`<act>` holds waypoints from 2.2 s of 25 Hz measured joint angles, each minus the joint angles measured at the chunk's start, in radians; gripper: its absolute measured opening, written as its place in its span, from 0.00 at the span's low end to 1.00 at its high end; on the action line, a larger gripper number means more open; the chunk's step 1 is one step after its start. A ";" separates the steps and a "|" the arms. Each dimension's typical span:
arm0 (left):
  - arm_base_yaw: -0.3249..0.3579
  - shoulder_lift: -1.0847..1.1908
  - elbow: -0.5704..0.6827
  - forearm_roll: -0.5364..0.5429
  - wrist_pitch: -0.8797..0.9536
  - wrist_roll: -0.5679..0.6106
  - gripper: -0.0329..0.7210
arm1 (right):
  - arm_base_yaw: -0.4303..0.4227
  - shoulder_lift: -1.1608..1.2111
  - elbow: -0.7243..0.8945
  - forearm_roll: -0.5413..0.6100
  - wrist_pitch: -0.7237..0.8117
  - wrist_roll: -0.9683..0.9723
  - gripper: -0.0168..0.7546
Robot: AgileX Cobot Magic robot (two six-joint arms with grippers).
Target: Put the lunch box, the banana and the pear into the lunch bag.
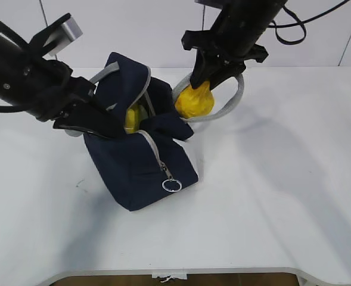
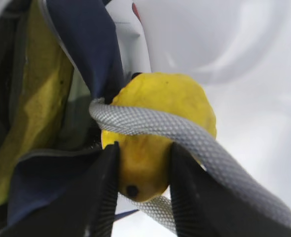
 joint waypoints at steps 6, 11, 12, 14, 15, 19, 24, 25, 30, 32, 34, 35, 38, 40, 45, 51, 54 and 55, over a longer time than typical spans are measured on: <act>0.000 0.000 0.000 0.002 0.002 0.000 0.06 | 0.000 -0.055 0.044 0.006 0.000 0.002 0.34; 0.000 0.000 0.000 0.002 0.002 0.000 0.06 | 0.000 -0.114 0.057 -0.053 0.003 0.002 0.34; 0.000 0.000 0.000 0.002 0.002 0.000 0.06 | 0.000 -0.116 0.066 -0.054 0.003 0.002 0.34; 0.000 0.000 0.000 0.002 0.002 0.000 0.06 | 0.000 -0.116 0.091 -0.049 0.003 0.002 0.34; 0.000 0.000 0.000 0.002 0.002 0.000 0.06 | 0.000 -0.116 0.115 -0.023 0.003 0.002 0.34; 0.000 0.000 0.000 0.004 0.002 0.000 0.06 | 0.000 -0.116 0.133 0.094 0.003 -0.018 0.34; 0.000 0.000 0.000 0.004 0.002 0.000 0.06 | 0.000 -0.116 0.133 0.179 -0.001 -0.050 0.34; 0.000 0.000 0.000 0.004 0.003 0.000 0.06 | 0.000 -0.116 0.133 0.187 -0.001 -0.056 0.34; 0.000 0.000 0.000 -0.003 0.005 0.000 0.06 | 0.000 -0.116 0.133 0.251 -0.003 -0.093 0.34; 0.000 0.000 0.000 -0.017 0.005 0.000 0.06 | 0.000 -0.116 0.133 0.266 -0.016 -0.115 0.34; 0.000 0.000 0.000 -0.038 0.005 0.000 0.06 | 0.000 -0.114 0.133 0.282 -0.043 -0.131 0.34; 0.000 0.000 0.000 -0.051 0.005 0.000 0.06 | 0.000 -0.106 0.133 0.294 -0.058 -0.135 0.34; 0.000 0.000 0.000 -0.100 0.000 0.000 0.06 | 0.000 -0.069 0.133 0.369 -0.094 -0.179 0.34; 0.000 0.000 0.000 -0.127 0.000 0.000 0.06 | 0.000 -0.045 0.133 0.440 -0.106 -0.215 0.34; 0.000 0.000 0.000 -0.153 0.018 0.000 0.06 | 0.000 0.005 0.133 0.569 -0.132 -0.271 0.35; 0.000 0.000 0.000 -0.161 0.024 0.000 0.06 | 0.000 0.046 0.133 0.616 -0.159 -0.279 0.50; 0.000 0.000 0.000 -0.161 0.026 0.000 0.06 | 0.000 0.066 0.133 0.616 -0.154 -0.279 0.67; 0.000 0.000 0.000 -0.161 0.026 0.000 0.06 | -0.002 0.066 0.133 0.616 -0.146 -0.285 0.69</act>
